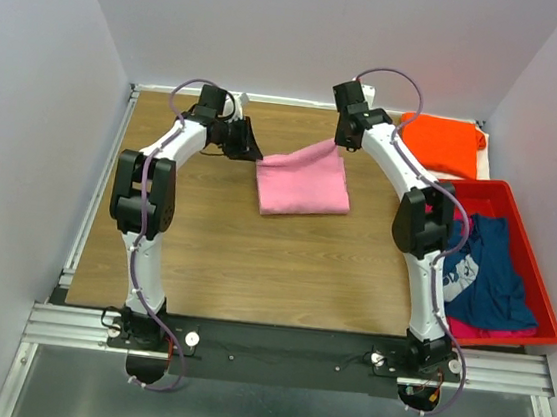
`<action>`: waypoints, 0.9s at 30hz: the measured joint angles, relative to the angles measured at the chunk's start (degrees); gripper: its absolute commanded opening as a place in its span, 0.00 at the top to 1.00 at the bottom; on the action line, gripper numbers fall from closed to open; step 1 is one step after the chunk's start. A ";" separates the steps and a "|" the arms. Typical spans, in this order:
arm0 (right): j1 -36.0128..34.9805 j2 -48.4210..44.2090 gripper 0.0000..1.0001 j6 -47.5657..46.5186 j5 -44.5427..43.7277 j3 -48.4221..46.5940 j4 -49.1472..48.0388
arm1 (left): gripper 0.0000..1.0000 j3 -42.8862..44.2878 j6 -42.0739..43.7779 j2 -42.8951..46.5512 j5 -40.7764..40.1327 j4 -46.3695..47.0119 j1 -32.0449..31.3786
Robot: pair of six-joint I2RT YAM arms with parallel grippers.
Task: Fold and stack the t-shirts
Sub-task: Fold the tshirt
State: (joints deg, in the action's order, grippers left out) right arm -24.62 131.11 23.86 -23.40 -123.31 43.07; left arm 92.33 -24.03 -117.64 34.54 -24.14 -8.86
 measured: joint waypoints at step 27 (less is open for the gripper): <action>12.52 -10.97 0.23 -6.40 36.81 27.93 -10.23 | 0.37 -7.52 2.19 -0.85 -2.67 1.36 0.13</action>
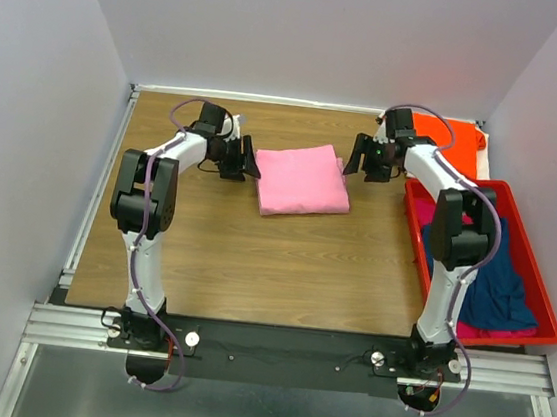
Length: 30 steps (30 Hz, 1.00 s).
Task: Fold and stack the t-shirts
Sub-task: Fold the tshirt
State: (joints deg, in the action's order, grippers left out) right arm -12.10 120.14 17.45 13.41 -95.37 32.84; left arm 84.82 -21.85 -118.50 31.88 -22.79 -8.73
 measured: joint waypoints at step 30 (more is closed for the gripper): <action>5.20 -1.55 0.07 -3.67 23.17 9.62 -10.56 | 0.85 -3.78 1.05 -1.75 -1.38 5.40 -2.60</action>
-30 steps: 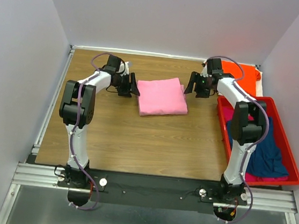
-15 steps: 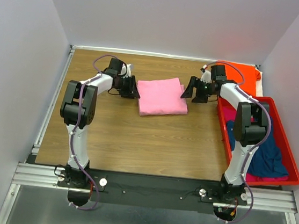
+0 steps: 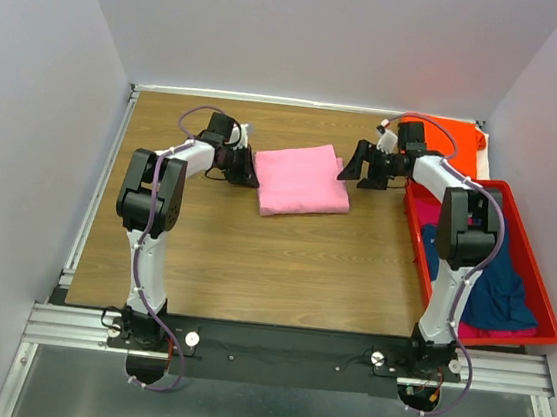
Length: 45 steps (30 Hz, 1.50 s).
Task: Fold and stack the t-shirts
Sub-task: Fold the tshirt, then neatly place the folded tshirt to the corner
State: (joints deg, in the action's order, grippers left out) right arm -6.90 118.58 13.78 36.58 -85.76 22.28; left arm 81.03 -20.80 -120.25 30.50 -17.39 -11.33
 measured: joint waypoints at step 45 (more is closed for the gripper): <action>-7.30 12.24 1.00 3.93 5.68 -6.01 -6.08 | 0.50 1.14 0.74 -0.68 1.60 1.46 -2.40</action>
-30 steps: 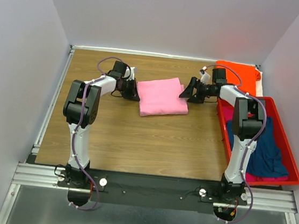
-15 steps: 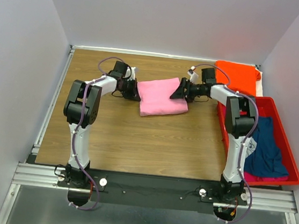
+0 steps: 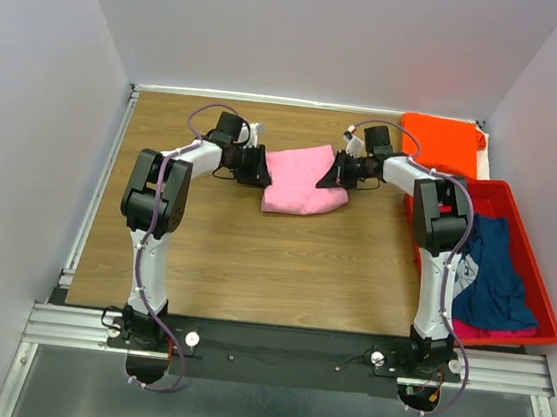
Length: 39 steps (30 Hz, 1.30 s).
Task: Fold and stack the t-shirts
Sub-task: Neatly place the folded tshirt to the corner
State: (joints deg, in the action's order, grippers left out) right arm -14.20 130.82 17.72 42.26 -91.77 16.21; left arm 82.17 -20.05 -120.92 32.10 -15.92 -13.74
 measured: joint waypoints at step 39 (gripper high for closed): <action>5.35 0.22 1.00 -34.36 -58.18 -40.06 23.47 | 0.48 -3.26 1.79 2.49 -0.37 1.31 0.61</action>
State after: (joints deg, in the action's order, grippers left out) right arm -8.84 131.04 -16.64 -15.92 -131.83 39.68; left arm 78.91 -18.26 -118.43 31.73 -14.61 -13.13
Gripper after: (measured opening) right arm 0.060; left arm 0.519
